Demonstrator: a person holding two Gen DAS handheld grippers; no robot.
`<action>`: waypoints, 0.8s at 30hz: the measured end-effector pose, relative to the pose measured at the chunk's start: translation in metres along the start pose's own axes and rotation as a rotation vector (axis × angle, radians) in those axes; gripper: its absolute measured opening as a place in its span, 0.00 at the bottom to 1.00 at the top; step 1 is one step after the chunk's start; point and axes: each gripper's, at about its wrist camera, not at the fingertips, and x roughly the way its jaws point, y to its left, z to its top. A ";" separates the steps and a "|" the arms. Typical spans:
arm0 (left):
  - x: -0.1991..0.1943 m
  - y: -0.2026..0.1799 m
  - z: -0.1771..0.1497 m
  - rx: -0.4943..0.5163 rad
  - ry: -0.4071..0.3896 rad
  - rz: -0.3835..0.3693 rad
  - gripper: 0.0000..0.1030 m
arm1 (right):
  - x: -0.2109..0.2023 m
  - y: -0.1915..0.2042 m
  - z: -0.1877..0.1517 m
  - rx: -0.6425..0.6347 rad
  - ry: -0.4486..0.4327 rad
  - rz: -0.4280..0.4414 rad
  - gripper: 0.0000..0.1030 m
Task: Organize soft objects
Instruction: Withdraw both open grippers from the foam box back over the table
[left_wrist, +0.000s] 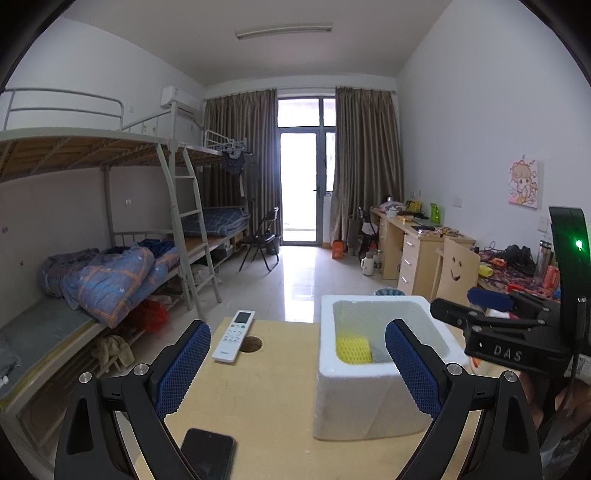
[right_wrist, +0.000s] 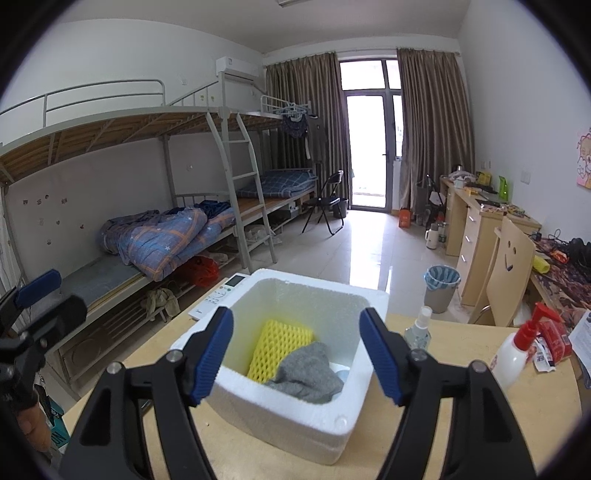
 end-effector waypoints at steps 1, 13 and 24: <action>-0.005 -0.001 -0.002 0.003 -0.002 -0.002 0.93 | -0.005 0.000 -0.001 0.001 -0.003 0.000 0.73; -0.066 -0.016 -0.026 0.014 -0.083 -0.003 0.93 | -0.064 0.000 -0.024 0.026 -0.064 0.023 0.74; -0.122 -0.030 -0.055 -0.036 -0.136 -0.003 0.93 | -0.102 -0.005 -0.045 0.048 -0.114 0.026 0.76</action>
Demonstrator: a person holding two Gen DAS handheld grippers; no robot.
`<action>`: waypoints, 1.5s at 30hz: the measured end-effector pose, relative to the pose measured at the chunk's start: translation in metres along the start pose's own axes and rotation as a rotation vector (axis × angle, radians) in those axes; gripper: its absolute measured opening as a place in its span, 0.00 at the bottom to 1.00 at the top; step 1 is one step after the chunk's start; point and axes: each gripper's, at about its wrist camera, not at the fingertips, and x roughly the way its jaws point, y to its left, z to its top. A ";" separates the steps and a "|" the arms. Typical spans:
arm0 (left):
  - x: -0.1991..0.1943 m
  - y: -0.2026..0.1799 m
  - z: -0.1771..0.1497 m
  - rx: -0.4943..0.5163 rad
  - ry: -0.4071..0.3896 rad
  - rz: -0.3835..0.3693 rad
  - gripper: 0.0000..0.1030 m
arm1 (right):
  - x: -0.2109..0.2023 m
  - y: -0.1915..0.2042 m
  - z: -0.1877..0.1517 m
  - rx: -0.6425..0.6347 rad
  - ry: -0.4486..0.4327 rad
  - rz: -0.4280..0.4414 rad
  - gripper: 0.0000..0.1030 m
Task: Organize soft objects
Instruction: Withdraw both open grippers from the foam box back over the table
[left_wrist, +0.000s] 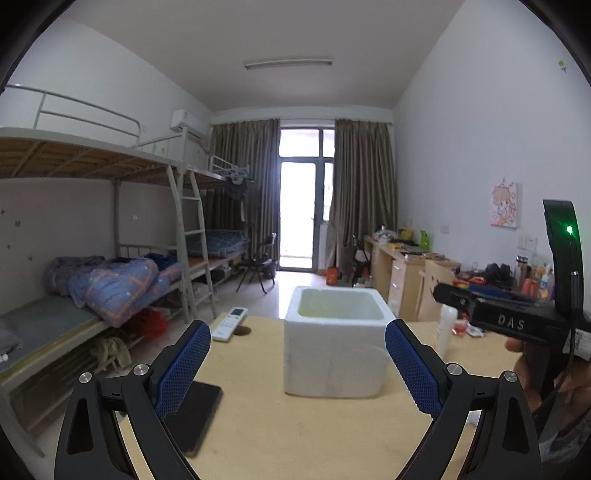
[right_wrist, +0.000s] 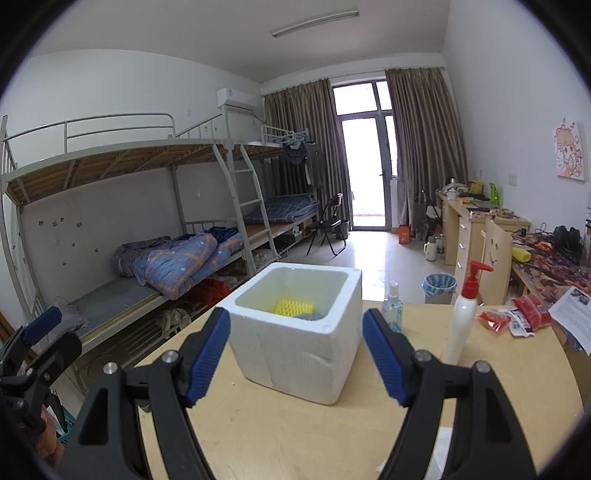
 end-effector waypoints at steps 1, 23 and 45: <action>-0.003 -0.001 -0.002 0.002 0.007 -0.008 0.93 | -0.003 0.000 -0.001 -0.001 -0.002 0.000 0.76; -0.016 -0.024 -0.048 0.030 -0.027 -0.029 0.93 | -0.071 -0.006 -0.066 -0.018 -0.148 -0.178 0.93; 0.004 -0.037 -0.085 -0.029 -0.010 0.004 0.96 | -0.082 -0.039 -0.127 -0.043 -0.149 -0.269 0.99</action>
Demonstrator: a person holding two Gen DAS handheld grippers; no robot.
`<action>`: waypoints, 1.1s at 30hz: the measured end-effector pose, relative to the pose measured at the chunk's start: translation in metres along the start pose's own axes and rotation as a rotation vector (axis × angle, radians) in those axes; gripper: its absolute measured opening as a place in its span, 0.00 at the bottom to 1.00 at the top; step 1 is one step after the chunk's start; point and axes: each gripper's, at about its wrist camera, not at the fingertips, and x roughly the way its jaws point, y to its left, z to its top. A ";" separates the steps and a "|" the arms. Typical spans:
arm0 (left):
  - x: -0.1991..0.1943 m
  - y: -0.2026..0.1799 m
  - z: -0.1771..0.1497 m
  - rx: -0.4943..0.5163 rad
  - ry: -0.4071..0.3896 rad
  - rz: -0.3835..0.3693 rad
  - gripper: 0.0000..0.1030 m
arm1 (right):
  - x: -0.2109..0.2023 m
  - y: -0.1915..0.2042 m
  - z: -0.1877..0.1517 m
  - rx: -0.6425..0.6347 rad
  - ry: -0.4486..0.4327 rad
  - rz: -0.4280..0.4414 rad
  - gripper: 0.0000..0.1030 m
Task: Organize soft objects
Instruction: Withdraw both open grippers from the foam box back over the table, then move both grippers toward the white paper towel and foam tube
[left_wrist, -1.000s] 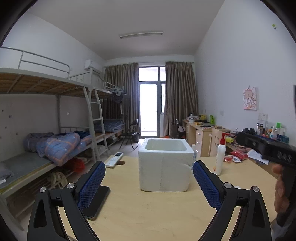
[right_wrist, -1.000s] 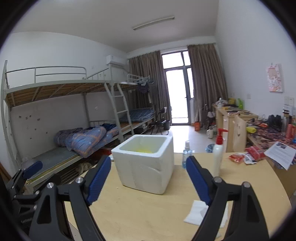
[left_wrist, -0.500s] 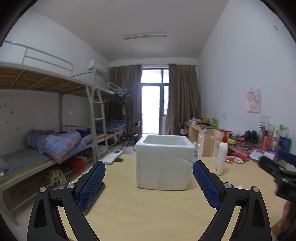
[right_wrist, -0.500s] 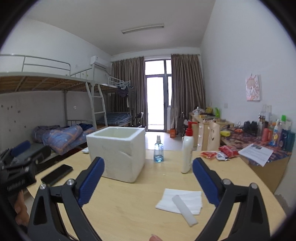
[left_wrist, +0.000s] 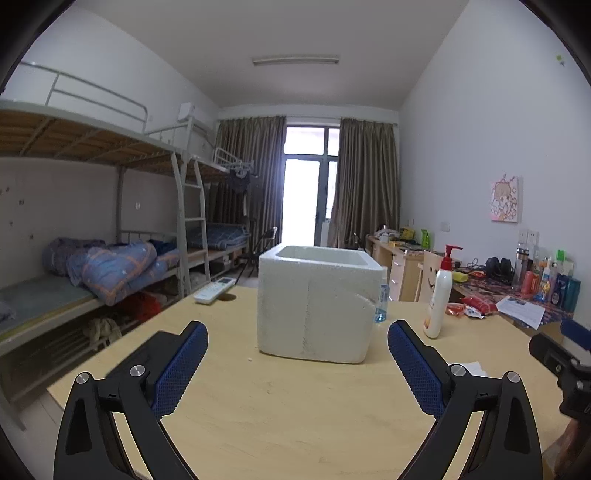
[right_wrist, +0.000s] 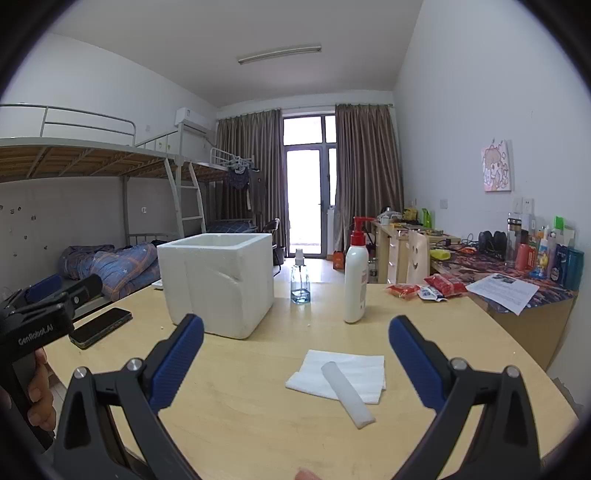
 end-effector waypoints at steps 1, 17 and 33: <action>0.002 0.000 0.000 -0.012 0.007 0.001 0.96 | 0.001 -0.001 -0.001 -0.002 0.005 0.000 0.99; 0.028 -0.028 -0.002 0.019 0.083 -0.122 0.99 | 0.008 -0.019 -0.009 0.011 0.061 -0.041 1.00; 0.054 -0.060 -0.004 0.080 0.142 -0.222 0.99 | 0.018 -0.043 -0.016 0.039 0.112 -0.058 1.00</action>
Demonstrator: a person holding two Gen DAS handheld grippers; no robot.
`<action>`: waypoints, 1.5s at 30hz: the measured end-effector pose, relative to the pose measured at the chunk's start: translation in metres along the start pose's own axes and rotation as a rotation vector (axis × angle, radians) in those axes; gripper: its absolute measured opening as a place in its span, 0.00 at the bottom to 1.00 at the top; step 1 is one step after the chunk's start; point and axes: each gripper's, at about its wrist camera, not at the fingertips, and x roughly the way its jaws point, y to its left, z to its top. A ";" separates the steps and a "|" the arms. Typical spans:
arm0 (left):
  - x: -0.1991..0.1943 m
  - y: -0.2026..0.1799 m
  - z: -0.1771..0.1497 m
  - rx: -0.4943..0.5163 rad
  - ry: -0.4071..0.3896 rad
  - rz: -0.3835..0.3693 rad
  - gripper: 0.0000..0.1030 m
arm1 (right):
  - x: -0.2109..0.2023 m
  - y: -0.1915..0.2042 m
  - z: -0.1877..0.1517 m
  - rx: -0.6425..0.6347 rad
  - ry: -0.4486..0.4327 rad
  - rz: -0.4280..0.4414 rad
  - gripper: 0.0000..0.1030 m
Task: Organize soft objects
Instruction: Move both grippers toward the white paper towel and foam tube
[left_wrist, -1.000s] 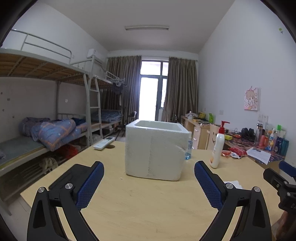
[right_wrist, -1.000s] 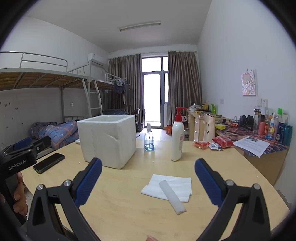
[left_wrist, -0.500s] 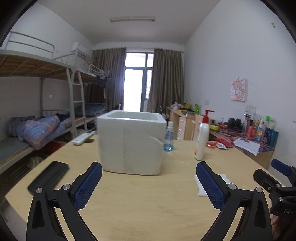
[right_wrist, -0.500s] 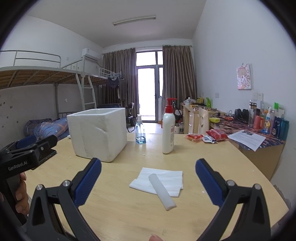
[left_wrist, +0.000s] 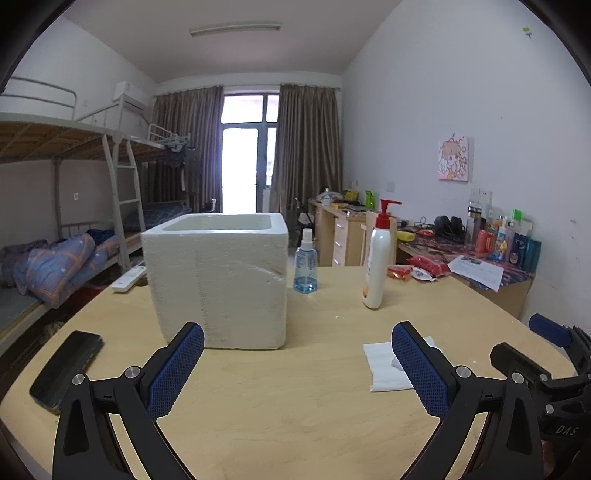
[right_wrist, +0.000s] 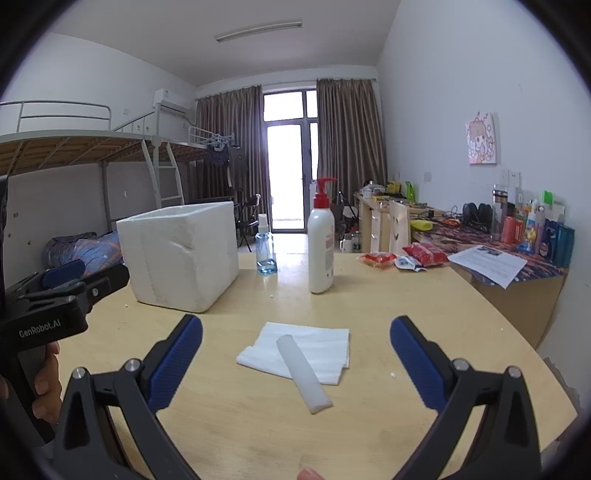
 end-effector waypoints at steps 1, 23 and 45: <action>0.003 -0.001 0.001 0.001 0.006 -0.005 0.99 | 0.001 -0.002 0.000 0.003 0.006 0.001 1.00; 0.077 -0.037 -0.005 0.107 0.251 -0.149 0.99 | 0.032 -0.031 -0.024 0.023 0.154 0.049 1.00; 0.124 -0.063 -0.011 0.202 0.375 -0.252 0.97 | 0.046 -0.035 -0.028 0.007 0.213 0.094 0.91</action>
